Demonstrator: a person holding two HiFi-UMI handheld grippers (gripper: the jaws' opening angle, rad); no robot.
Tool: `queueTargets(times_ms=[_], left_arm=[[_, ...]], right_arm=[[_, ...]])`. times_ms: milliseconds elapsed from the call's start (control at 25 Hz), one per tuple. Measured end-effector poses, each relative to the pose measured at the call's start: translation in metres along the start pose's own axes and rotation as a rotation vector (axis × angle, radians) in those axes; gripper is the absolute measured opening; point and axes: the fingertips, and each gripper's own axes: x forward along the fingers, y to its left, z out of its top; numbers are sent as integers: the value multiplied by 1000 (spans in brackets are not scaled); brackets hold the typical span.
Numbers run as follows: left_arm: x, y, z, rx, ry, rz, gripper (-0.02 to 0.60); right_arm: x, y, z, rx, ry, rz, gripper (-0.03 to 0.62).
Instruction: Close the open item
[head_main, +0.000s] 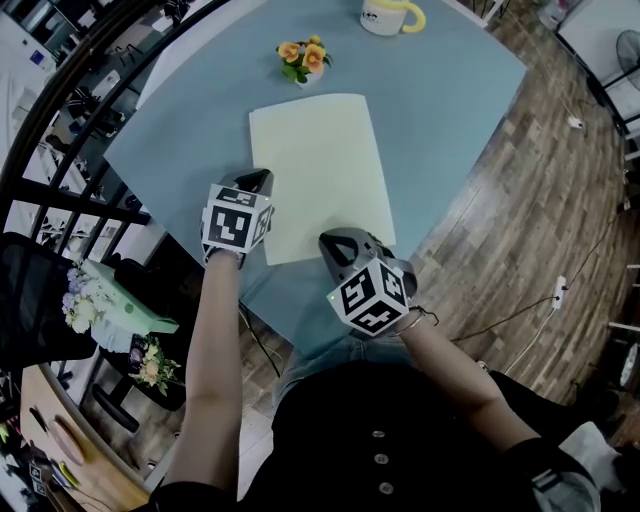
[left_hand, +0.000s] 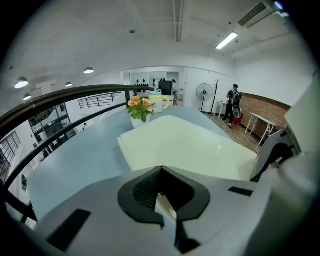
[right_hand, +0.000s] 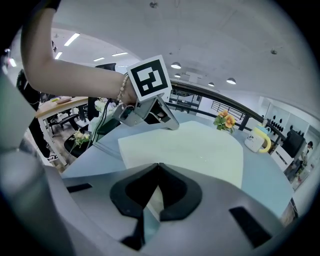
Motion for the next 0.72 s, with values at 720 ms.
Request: queueTargets(times_ms=[720], left_arm=[[-43,-19,10,-42,-104,9,18]], right_arm=[[-45,-32,18,251,-200,-63,28]])
